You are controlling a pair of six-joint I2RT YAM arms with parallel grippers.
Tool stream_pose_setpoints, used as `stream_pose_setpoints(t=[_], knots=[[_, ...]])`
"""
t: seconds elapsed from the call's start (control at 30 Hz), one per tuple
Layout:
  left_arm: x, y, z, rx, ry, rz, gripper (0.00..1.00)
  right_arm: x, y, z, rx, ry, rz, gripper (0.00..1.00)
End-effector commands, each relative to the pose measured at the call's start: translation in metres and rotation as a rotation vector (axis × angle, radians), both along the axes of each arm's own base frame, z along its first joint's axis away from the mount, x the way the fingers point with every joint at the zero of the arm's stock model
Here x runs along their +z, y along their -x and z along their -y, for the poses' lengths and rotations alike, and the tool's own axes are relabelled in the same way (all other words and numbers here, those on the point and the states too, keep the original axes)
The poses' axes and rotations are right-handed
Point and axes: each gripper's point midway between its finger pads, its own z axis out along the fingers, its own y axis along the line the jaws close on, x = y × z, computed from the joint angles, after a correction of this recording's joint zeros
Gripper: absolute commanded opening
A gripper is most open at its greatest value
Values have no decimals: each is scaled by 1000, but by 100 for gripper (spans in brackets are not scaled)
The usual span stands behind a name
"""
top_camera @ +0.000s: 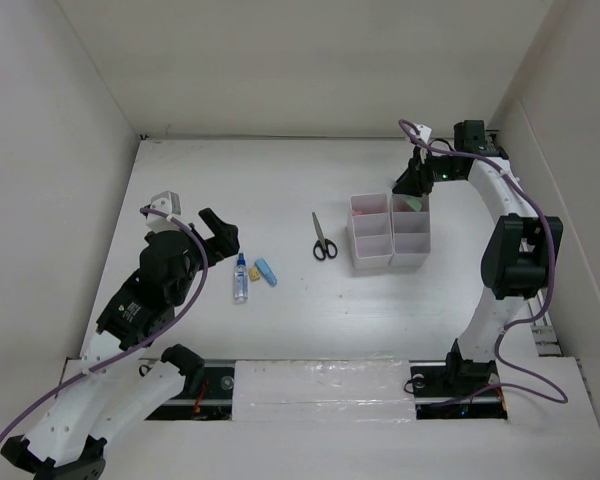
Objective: Sort the stationery into containers
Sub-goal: Place the pen in the storage box.
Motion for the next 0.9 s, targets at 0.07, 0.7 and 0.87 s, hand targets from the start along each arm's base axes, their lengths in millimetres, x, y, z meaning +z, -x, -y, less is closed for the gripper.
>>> stream_pose_setpoints(t=[0.07,0.7,0.87], knots=[[10,-4,1,-3,5,46,100,15,0,0,18,-10,46,4],[7,-5,3,-12,3,36,100,18,15,-3,88,-5,67,14],[7,-5,3,-12,3,36,100,21,16,-6,97,-23,69,27]])
